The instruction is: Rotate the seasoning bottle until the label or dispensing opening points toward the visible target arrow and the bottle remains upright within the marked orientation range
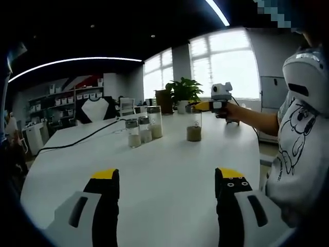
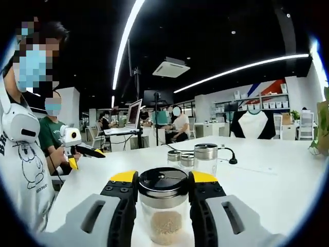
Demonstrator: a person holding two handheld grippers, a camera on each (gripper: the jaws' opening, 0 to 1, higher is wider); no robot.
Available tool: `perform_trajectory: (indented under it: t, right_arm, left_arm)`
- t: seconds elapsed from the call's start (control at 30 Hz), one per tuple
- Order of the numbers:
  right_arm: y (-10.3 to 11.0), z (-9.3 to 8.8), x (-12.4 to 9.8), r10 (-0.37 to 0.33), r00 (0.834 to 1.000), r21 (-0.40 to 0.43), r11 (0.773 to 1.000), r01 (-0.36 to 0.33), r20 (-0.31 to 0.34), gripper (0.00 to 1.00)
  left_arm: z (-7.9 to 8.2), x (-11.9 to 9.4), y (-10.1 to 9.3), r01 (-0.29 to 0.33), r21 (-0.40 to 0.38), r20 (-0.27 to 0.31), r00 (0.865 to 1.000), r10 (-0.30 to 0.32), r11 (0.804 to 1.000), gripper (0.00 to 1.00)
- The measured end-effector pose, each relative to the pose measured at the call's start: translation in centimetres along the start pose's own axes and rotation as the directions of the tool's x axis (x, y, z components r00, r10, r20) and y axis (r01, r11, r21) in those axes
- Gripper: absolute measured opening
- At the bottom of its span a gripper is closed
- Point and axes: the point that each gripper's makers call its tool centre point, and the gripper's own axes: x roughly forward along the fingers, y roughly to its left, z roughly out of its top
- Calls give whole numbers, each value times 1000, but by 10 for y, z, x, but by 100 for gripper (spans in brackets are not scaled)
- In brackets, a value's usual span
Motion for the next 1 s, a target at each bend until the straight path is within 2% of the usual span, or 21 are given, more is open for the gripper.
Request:
perform_trajectory:
  t: [0.3, 0.37, 0.43, 0.47, 0.53, 0.67, 0.73, 0.8, 0.87, 1.0]
  right_arm:
    - [-3, 2, 0, 93, 995, 8, 996, -93, -22, 38]
    - [-3, 2, 1, 89, 996, 13, 996, -89, -22, 38]
    - [-3, 2, -2, 58, 998, -5, 998, -59, -28, 40]
    - [-7, 5, -5, 21, 1000, -12, 1000, -21, -2, 43]
    - [-5, 9, -8, 2, 999, 37, 999, -4, 38, 49]
    - [-2, 7, -11, -51, 998, 47, 998, 49, 30, 47]
    - [0, 8, -9, -93, 994, 66, 994, 89, 57, 46]
    - [5, 7, -6, -99, 994, 81, 992, 95, 53, 47]
    - [-1, 5, -3, -169, 985, 46, 985, 167, 35, 46]
    - [-3, 5, 2, -220, 976, 8, 976, 220, 12, 44]
  left_arm:
    - [2, 0, -1, 1, 8, 2, 1000, -1, 1000, 80]
    - [1, 0, -1, 0, 8, 2, 1000, 0, 1000, 80]
    - [2, 0, -1, 1, 9, 4, 1000, -1, 1000, 80]
    - [2, 0, -1, 0, 9, 5, 1000, 0, 1000, 80]
    - [2, 1, -2, 3, 9, 5, 1000, -3, 1000, 80]
    - [0, 2, -2, 4, 9, -5, 1000, -4, 1000, 80]
    - [-1, 2, -1, 3, 7, -4, 1000, -3, 1000, 80]
    - [-1, 2, -1, 3, 6, -3, 1000, -3, 1000, 80]
    - [-1, 2, -2, 4, 7, -5, 1000, -4, 1000, 79]
    - [1, 0, 1, -7, 10, 9, 1000, 7, 1000, 77]
